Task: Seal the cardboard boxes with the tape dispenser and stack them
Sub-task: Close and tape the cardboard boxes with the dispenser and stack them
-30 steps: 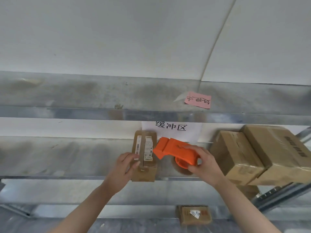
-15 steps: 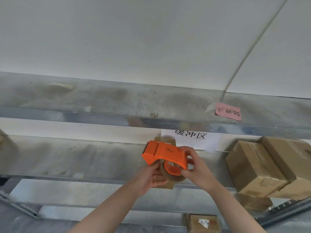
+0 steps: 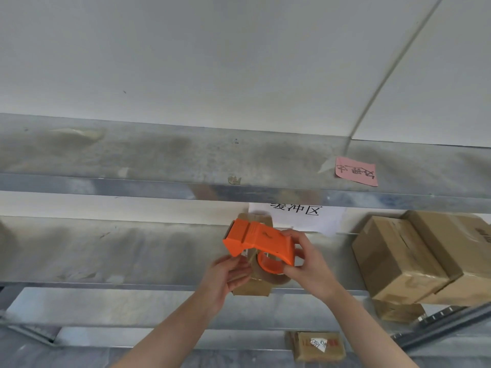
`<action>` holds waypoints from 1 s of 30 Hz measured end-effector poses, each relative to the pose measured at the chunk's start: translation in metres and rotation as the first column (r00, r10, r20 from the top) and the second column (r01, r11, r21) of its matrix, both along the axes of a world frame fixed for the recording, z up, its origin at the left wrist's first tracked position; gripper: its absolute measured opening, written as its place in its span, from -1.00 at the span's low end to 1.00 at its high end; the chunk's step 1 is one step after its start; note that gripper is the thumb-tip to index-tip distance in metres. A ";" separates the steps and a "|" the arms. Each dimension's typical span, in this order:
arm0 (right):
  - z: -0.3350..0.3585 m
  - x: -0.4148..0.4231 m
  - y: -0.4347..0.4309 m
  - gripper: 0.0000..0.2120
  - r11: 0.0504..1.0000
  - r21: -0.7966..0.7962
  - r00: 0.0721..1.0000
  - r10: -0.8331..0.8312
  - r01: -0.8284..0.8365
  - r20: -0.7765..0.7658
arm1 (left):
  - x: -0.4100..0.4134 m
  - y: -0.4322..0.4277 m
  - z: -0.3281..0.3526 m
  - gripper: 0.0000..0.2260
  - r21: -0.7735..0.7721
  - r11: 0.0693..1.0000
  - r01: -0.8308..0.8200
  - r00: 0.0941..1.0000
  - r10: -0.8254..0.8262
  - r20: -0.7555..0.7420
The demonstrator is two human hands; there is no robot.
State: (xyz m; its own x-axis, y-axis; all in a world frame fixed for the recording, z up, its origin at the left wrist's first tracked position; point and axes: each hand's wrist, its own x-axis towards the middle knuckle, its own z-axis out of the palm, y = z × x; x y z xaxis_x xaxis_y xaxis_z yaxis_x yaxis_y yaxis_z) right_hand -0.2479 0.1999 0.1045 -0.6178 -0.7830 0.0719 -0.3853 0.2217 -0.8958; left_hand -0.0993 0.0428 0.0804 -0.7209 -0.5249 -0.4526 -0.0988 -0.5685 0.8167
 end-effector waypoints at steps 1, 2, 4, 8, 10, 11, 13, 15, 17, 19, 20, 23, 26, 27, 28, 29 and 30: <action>-0.002 -0.001 0.000 -0.35 1.000 0.007 1.000 0.007 -0.007 -0.006 | 0.000 0.000 -0.002 -0.81 -0.060 0.998 0.005 1.000 -0.004 0.021; -0.002 -0.001 0.001 -0.34 1.000 0.010 1.000 0.017 -0.017 -0.021 | 0.000 -0.001 -0.004 -0.82 -0.161 0.987 0.009 0.998 0.000 0.055; 0.003 -0.005 0.007 -0.35 0.998 0.023 0.995 0.051 -0.050 -0.083 | 0.001 -0.010 -0.005 -0.91 -0.434 0.901 0.023 0.986 0.052 0.160; 0.012 -0.041 0.051 -0.35 0.997 0.030 0.964 0.081 -0.076 -0.255 | 0.032 -0.061 -0.005 -0.88 -0.734 0.678 -0.041 0.926 0.302 0.228; 0.009 -0.062 0.077 -0.33 0.994 0.083 0.948 0.095 -0.073 -0.305 | 0.048 -0.074 -0.008 -0.85 -0.769 0.638 0.024 0.939 0.251 0.237; 0.005 -0.069 0.088 -0.33 0.989 0.123 0.937 0.115 -0.079 -0.329 | 0.051 -0.072 -0.012 -0.84 -0.771 0.633 0.075 0.950 0.190 0.249; -0.005 -0.077 0.101 -0.30 0.979 0.187 0.918 0.146 -0.080 -0.368 | 0.048 -0.059 -0.021 -0.82 -0.764 0.630 0.138 0.958 0.111 0.264; -0.017 -0.082 0.111 -0.27 0.977 0.205 0.920 0.138 -0.065 -0.366 | 0.041 -0.045 -0.029 -0.79 -0.753 0.646 0.125 0.963 0.104 0.250; -0.025 -0.088 0.119 -0.28 0.977 0.207 0.930 0.119 -0.047 -0.349 | 0.034 -0.036 -0.036 -0.77 -0.737 0.666 0.115 0.960 0.117 0.255; -0.031 -0.093 0.125 -0.28 0.976 0.212 0.938 0.112 -0.043 -0.327 | 0.028 -0.031 -0.044 -0.78 -0.706 0.702 0.099 0.960 0.119 0.254; -0.033 -0.095 0.127 -0.28 0.975 0.220 0.941 0.112 -0.041 -0.321 | 0.025 -0.029 -0.047 -0.79 -0.694 0.713 0.097 0.960 0.118 0.256; -0.036 -0.100 0.130 -0.30 0.970 0.241 0.949 0.097 -0.023 -0.299 | 0.016 -0.026 -0.052 -0.79 -0.670 0.734 0.112 0.958 0.100 0.270; -0.040 -0.105 0.132 -0.27 0.970 0.241 0.960 0.087 -0.021 -0.267 | 0.009 -0.023 -0.062 -0.81 -0.640 0.761 0.101 0.957 0.101 0.271; -0.041 -0.107 0.131 -0.25 0.968 0.248 0.962 0.091 -0.025 -0.257 | 0.007 -0.021 -0.065 -0.82 -0.626 0.773 0.100 0.956 0.099 0.275; -0.042 -0.108 0.131 -0.22 0.965 0.260 0.964 0.097 -0.031 -0.247 | 0.004 -0.020 -0.069 -0.83 -0.617 0.779 0.109 0.954 0.092 0.286; -0.042 -0.109 0.129 -0.21 0.961 0.273 0.965 0.103 -0.035 -0.241 | 0.001 -0.017 -0.073 -0.83 -0.612 0.781 0.121 0.951 0.086 0.298; -0.042 -0.110 0.127 -0.22 0.959 0.283 0.966 0.106 -0.036 -0.237 | -0.003 -0.015 -0.077 -0.83 -0.606 0.785 0.125 0.949 0.084 0.304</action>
